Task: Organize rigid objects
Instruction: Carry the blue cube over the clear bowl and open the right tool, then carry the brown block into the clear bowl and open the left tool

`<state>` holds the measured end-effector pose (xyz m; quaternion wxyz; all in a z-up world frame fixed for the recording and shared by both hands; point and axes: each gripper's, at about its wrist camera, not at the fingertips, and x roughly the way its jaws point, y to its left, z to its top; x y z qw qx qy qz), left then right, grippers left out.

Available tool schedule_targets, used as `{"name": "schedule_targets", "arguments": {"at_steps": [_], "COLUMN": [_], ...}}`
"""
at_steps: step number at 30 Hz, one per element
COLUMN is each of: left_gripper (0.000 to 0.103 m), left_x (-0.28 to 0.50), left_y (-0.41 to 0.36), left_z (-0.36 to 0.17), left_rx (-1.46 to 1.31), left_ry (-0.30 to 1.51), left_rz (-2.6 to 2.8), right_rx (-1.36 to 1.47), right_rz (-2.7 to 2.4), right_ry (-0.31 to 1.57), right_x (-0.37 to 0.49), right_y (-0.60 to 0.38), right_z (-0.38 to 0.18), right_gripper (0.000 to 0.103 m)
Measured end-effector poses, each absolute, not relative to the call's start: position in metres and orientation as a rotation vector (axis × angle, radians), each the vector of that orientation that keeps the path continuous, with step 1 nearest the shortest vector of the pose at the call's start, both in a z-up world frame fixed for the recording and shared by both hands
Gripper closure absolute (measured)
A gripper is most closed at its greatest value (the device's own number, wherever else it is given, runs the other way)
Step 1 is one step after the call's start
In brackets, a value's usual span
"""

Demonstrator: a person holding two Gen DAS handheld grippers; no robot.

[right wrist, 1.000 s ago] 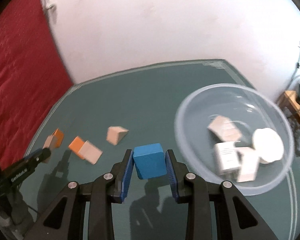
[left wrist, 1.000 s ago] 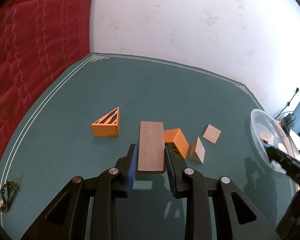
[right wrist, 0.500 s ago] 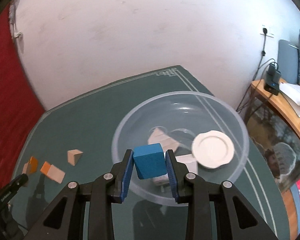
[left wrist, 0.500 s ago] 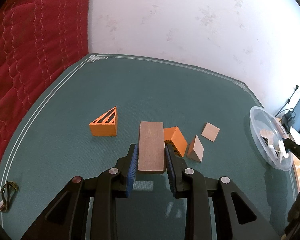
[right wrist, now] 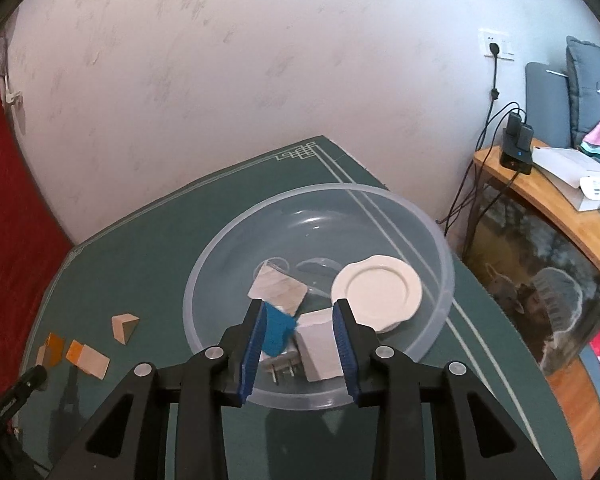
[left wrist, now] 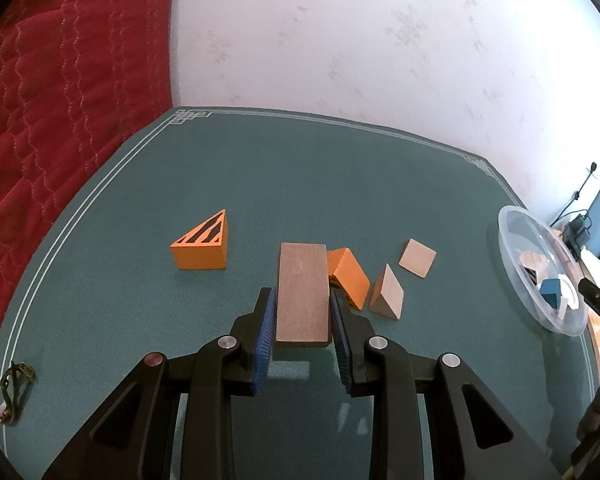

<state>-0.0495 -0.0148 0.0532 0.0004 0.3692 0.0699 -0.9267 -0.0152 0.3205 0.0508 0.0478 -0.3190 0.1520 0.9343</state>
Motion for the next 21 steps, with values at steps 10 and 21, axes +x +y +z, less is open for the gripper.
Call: {"name": "schedule_targets", "arguments": {"at_steps": [10,21], "left_gripper": [0.074,0.074], "left_x": [-0.049,-0.051], "left_y": [0.007,0.070], "left_z": [0.060,0.076], "left_rx": [1.197,1.236], "left_ry": [0.169,0.052], "left_rz": [-2.935,-3.052], "right_rx": [-0.941,-0.885], "right_rz": [2.854,2.849], "right_ry": [0.460,0.478], "right_x": [-0.004,0.002], "right_y": [0.328,0.334], "right_z": [0.051,0.050], "right_gripper": [0.060,0.057]}}
